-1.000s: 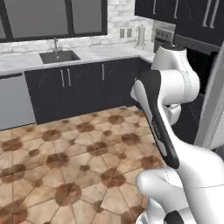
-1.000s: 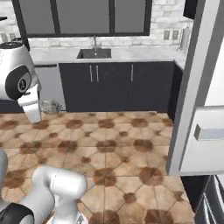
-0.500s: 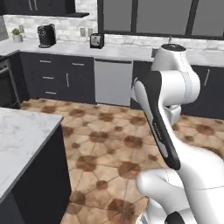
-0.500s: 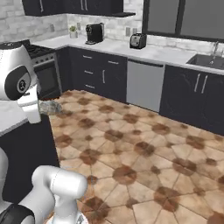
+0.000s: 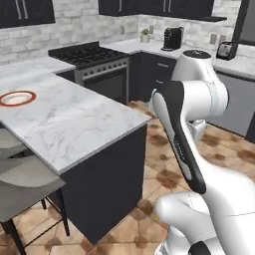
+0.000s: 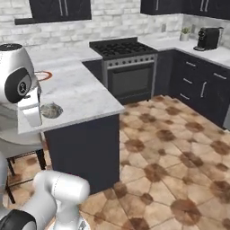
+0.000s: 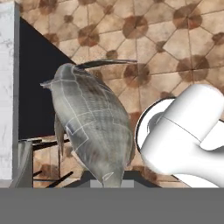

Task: Take the cheese, fish, and broccoli from the fridge and place them on the plate on the dining counter to create an appetizer plate.

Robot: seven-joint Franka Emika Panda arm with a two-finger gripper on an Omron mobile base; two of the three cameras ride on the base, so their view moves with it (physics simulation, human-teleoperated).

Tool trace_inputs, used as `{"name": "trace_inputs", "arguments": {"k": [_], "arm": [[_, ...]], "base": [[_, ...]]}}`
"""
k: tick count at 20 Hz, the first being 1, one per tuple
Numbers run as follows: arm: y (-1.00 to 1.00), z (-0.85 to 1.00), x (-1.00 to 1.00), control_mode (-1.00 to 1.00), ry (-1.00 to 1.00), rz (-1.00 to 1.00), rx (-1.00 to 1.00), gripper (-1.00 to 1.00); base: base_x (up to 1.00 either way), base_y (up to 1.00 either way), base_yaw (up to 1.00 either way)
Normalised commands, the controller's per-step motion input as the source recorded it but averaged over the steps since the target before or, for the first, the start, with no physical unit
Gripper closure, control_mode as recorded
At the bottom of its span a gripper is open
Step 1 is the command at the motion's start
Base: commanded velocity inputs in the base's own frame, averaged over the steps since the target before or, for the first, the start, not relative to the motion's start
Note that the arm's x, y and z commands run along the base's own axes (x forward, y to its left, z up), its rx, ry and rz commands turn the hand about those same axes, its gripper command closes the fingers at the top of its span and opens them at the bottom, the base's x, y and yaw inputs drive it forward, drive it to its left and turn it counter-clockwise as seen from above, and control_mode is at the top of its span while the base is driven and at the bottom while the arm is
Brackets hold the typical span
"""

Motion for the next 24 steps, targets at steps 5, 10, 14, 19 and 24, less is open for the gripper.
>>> {"name": "trace_inputs", "arguments": {"k": [5,10,14,19,24], "arm": [[0.0,0.0,0.0,1.0,0.0,0.0,0.0,1.0],[0.0,0.0,0.0,1.0,0.0,0.0,0.0,1.0],[0.0,0.0,0.0,1.0,0.0,0.0,0.0,1.0],[0.0,0.0,0.0,1.0,0.0,0.0,0.0,1.0],[0.0,0.0,0.0,1.0,0.0,0.0,0.0,1.0]], "base": [[-0.04,0.02,0.73],[0.0,0.58,0.02],[0.02,0.75,-0.67],[0.04,0.66,-0.71],[0.0,0.79,-0.66]]}}
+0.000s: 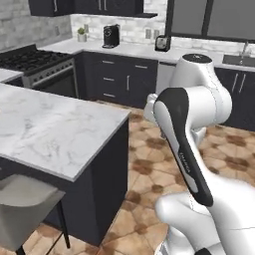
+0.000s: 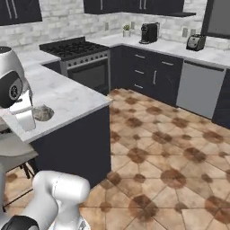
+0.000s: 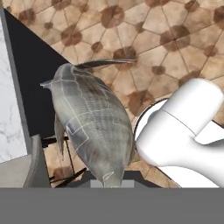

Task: Take the cheese, fish, and broccoli from the fridge and place them on the plate on the dining counter to create an appetizer plate.

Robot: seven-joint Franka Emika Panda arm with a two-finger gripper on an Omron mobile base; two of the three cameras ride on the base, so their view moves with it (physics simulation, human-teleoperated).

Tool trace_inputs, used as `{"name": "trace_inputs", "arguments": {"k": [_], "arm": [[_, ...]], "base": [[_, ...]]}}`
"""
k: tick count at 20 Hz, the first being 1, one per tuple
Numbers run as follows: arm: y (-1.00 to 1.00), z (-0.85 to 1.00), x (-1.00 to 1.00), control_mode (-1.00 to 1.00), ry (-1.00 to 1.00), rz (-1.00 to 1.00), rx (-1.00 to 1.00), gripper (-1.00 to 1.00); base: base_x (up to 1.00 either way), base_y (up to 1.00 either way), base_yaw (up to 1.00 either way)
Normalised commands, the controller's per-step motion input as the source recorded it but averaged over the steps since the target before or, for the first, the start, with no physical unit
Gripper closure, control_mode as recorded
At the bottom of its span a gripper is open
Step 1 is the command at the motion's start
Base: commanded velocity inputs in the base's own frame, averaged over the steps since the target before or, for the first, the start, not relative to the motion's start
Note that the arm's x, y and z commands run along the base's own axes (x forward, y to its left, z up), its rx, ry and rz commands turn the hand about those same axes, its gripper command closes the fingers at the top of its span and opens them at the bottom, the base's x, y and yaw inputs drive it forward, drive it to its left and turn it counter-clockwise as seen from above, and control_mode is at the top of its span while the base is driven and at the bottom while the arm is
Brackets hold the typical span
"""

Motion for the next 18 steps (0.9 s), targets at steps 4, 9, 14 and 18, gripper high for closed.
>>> {"name": "trace_inputs", "arguments": {"k": [4,9,14,18], "arm": [[0.0,0.0,0.0,1.0,0.0,0.0,0.0,1.0],[0.0,0.0,0.0,1.0,0.0,0.0,0.0,1.0],[0.0,0.0,0.0,1.0,0.0,0.0,0.0,1.0],[0.0,0.0,0.0,1.0,0.0,0.0,0.0,1.0]], "base": [[-0.2,0.99,-0.51],[-0.43,1.0,-0.41],[-0.4,1.0,-0.4],[-0.42,1.0,-0.41]]}}
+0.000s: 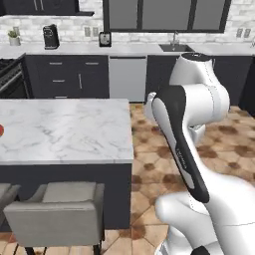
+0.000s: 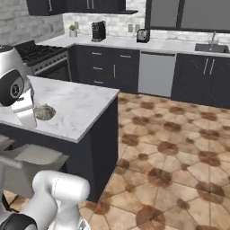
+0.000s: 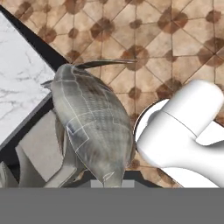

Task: Take the cheese, fish, and broccoli from the fridge and place them on the plate on the dining counter to create an appetizer plate.

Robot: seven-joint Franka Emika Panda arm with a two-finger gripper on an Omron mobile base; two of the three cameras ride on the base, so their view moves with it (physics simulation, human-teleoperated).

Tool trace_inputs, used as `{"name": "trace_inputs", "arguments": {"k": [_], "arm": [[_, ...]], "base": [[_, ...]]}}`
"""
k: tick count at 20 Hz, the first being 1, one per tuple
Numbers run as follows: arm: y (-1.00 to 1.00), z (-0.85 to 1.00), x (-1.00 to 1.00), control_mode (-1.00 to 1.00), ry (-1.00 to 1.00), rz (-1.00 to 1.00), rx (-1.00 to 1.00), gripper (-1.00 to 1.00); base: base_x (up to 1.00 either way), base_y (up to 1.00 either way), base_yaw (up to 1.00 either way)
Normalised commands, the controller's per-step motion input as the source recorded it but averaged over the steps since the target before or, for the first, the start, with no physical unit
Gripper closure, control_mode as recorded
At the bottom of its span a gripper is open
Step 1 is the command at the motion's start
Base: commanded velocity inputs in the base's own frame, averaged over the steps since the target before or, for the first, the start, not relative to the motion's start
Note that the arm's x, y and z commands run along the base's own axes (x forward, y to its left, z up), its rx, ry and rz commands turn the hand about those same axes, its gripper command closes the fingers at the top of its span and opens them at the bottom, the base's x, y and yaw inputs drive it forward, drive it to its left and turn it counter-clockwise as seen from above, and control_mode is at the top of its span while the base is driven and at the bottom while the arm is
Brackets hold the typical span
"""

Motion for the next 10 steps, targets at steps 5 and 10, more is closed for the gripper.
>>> {"name": "trace_inputs", "arguments": {"k": [5,10], "arm": [[0.0,0.0,0.0,1.0,0.0,0.0,0.0,1.0],[0.0,0.0,0.0,1.0,0.0,0.0,0.0,1.0]], "base": [[-0.41,1.0,-0.39],[-0.34,1.0,-0.38]]}}
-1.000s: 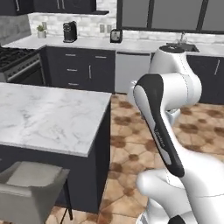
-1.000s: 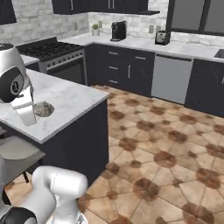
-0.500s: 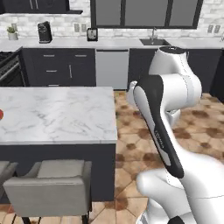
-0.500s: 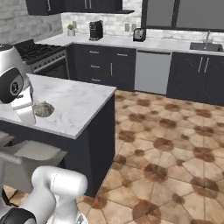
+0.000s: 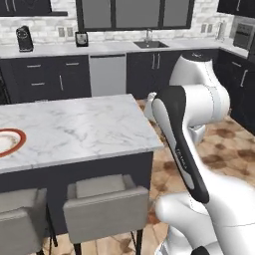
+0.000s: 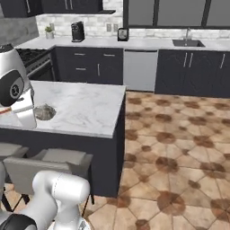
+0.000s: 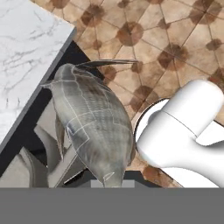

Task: Take the cheese, fish, and broccoli from the fridge and place them on the plate on the dining counter to create an appetizer plate.

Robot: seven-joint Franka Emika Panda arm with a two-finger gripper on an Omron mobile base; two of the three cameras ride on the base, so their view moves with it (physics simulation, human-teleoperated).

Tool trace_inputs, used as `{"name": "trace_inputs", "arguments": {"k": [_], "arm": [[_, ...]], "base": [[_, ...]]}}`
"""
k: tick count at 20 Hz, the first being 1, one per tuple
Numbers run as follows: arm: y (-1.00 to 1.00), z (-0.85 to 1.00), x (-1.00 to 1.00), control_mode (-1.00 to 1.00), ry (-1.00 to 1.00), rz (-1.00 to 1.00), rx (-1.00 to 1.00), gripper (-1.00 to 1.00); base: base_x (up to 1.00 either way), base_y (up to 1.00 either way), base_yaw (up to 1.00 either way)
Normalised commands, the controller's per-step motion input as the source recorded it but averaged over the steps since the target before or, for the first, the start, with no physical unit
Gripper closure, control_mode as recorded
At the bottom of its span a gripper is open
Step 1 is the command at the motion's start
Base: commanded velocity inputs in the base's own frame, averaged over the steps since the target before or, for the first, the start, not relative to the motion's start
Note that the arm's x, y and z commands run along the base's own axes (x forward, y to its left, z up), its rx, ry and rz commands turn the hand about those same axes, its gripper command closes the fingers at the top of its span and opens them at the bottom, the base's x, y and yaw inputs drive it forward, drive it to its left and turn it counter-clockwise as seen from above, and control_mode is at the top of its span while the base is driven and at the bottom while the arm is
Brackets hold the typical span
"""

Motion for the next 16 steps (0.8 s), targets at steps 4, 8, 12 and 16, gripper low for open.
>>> {"name": "trace_inputs", "arguments": {"k": [4,8,12,16], "arm": [[0.0,0.0,0.0,1.0,0.0,0.0,0.0,1.0],[0.0,0.0,0.0,1.0,0.0,0.0,0.0,1.0],[0.0,0.0,0.0,1.0,0.0,0.0,0.0,1.0],[0.0,0.0,0.0,1.0,0.0,0.0,0.0,1.0]], "base": [[-0.19,1.0,-0.34],[-0.02,1.0,-0.3],[0.0,1.0,-0.27],[0.0,1.0,-0.21]]}}
